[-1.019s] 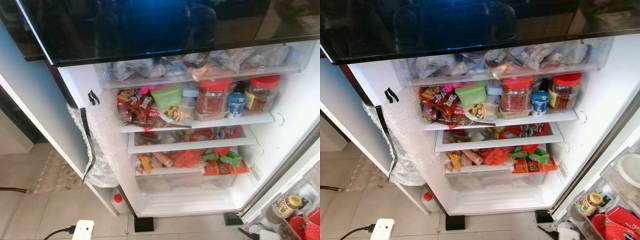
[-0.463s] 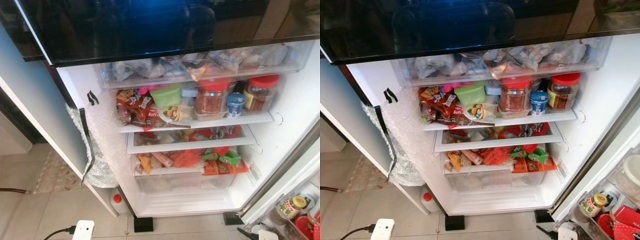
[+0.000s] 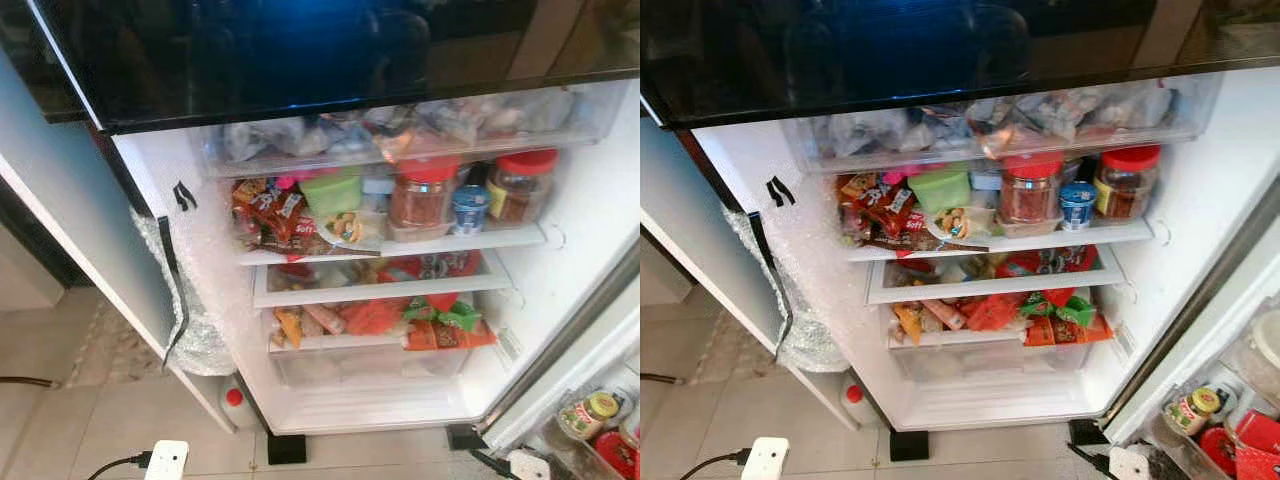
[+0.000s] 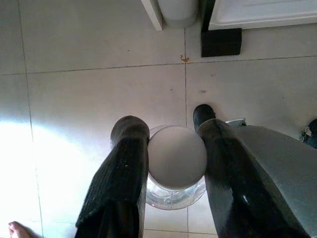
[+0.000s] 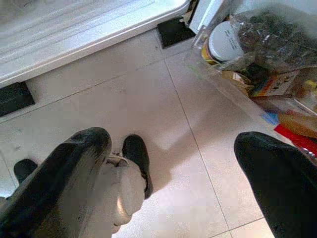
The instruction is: Restocking fridge
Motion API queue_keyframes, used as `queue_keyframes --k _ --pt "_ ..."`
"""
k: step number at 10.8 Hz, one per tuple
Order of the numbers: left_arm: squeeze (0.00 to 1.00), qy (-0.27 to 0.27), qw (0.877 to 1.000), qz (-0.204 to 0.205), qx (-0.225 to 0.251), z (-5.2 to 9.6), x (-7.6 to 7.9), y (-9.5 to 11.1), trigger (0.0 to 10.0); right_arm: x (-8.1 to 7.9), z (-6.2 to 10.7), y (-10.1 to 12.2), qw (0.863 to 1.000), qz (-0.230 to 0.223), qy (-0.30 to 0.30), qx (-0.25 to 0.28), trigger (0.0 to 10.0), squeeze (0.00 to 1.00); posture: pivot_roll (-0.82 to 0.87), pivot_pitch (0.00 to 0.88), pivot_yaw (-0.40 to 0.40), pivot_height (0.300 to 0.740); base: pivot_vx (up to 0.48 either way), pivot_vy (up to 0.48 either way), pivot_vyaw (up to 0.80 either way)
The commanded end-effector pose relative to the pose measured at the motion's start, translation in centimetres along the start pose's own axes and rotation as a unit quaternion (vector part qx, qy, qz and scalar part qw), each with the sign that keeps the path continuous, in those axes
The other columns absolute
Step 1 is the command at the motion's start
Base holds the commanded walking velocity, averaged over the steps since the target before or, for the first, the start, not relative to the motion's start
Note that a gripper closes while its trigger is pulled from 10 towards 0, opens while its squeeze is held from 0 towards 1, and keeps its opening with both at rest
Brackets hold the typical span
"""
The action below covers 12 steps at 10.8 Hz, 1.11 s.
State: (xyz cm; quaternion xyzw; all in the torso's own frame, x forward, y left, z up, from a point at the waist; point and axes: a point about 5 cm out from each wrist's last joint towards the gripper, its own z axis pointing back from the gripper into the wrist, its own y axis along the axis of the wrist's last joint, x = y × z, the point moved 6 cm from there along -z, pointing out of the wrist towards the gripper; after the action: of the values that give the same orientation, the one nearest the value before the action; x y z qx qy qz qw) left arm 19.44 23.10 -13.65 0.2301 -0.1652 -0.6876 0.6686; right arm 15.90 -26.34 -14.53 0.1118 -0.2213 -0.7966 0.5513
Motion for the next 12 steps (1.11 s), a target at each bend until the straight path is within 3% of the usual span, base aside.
queue_keyframes --k 1,2,6,9,10,12 --pt "0.0 0.005 1.0 -0.004 -0.007 0.1 -0.5 -0.3 10.0 -0.2 0.0 -0.4 1.0 -0.006 -0.001 -0.006 10.0 0.0 -0.13 0.0 0.079 0.74 0.0 -0.285 0.0" --pt "0.0 0.005 1.0 -0.005 -0.007 0.1 -0.5 -0.3 10.0 -0.2 0.0 -0.4 1.0 -0.006 -0.001 -0.006 10.0 0.0 -0.13 0.0 0.078 0.74 0.0 -0.285 0.0" --pt "0.0 0.005 1.0 -0.001 -0.004 0.1 -0.4 -0.2 10.0 0.0 0.0 -0.5 1.0 0.003 -0.008 -0.011 10.0 0.0 -0.12 0.0 0.078 0.74 0.0 -0.284 -0.75" --pt "0.0 0.005 1.0 0.004 0.005 0.1 -0.5 0.0 10.0 0.0 0.0 -0.5 1.0 0.0 -0.006 -0.007 10.0 0.0 -0.12 0.0 0.083 0.74 0.0 0.0 0.0" --pt "0.0 0.003 1.0 0.007 0.022 0.1 -0.4 0.5 10.0 0.0 0.0 -0.5 1.0 -0.001 -0.005 -0.006 10.0 0.0 -0.11 0.0 0.079 0.74 0.0 0.0 0.0" --pt "0.0 0.009 0.994 0.038 0.104 0.5 -0.5 2.8 10.0 -0.3 0.0 -0.4 1.0 0.017 0.005 -0.007 10.0 0.0 -0.09 0.0 0.068 0.74 0.0 0.0 0.0"
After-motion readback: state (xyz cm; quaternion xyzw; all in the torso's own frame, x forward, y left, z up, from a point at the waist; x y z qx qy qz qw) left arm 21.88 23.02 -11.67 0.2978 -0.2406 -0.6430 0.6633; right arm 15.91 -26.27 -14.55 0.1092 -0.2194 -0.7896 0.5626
